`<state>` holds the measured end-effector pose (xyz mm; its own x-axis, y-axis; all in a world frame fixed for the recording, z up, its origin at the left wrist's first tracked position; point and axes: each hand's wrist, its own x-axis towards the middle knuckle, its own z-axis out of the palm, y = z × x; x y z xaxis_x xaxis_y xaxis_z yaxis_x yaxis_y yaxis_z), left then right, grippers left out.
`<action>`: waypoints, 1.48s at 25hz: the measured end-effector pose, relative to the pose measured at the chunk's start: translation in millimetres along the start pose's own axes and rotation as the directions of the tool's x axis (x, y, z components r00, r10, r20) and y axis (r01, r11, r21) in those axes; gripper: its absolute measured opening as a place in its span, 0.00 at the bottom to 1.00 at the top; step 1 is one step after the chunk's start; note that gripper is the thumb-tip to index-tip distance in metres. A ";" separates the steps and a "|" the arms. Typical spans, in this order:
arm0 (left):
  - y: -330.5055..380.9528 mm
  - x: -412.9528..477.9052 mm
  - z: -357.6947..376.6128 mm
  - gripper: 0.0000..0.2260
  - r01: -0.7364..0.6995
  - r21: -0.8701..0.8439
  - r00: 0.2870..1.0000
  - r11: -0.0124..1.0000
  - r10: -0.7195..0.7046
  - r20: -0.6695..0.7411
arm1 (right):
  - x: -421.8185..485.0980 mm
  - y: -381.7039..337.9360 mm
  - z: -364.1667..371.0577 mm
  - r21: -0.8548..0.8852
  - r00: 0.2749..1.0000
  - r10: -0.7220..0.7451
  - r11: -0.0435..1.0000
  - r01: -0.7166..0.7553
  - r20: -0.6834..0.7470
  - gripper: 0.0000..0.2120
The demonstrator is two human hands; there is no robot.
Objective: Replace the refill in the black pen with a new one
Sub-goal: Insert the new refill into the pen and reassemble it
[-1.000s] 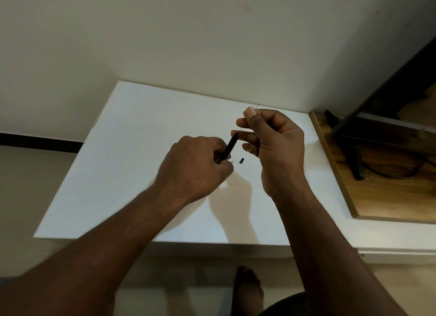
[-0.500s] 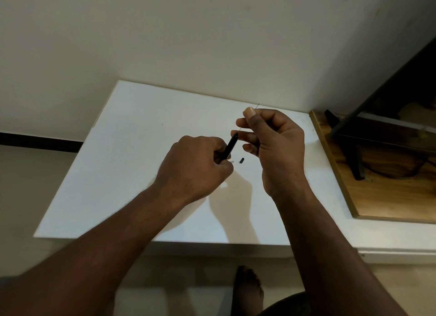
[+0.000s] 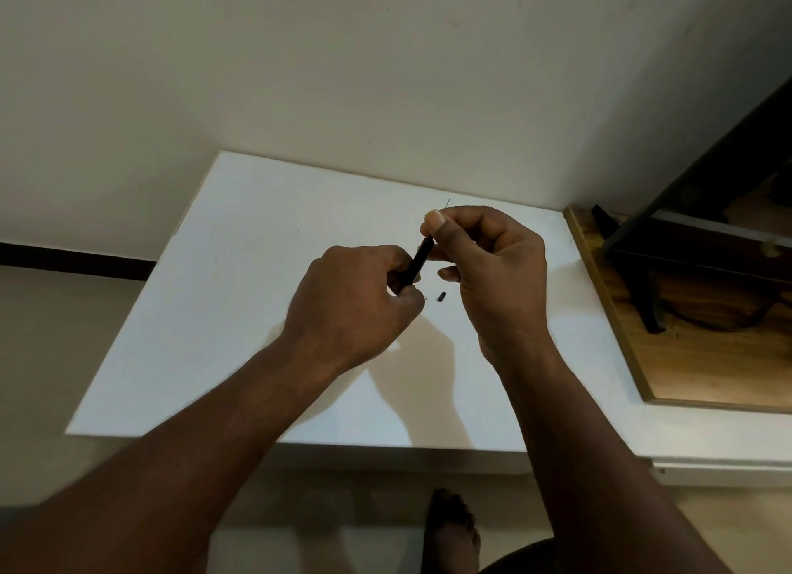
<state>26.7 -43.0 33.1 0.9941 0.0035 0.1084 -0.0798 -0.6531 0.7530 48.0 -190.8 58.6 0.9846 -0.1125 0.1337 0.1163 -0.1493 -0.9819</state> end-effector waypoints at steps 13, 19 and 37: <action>-0.4 0.2 -2.3 0.11 0.002 -0.002 0.999 1.000 -0.002 -0.032 | -2.4 1.7 1.4 -0.046 0.998 -0.049 0.998 0.050 0.027 0.01; -0.3 0.9 -2.7 0.11 0.012 -0.009 0.999 1.000 -0.012 -0.032 | -0.4 2.6 1.0 -0.037 0.999 -0.035 0.999 0.036 0.010 0.04; -2.0 1.4 -3.4 0.13 0.006 0.005 0.999 1.000 -0.006 -0.050 | -2.3 -0.7 -4.1 0.055 0.998 -0.052 0.997 0.050 0.044 0.09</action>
<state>28.0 -39.1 33.9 0.9897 0.0449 0.1361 -0.0734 -0.6567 0.7505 45.1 -194.5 59.6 0.9819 -0.0613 0.1790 0.1724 -0.1006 -0.9799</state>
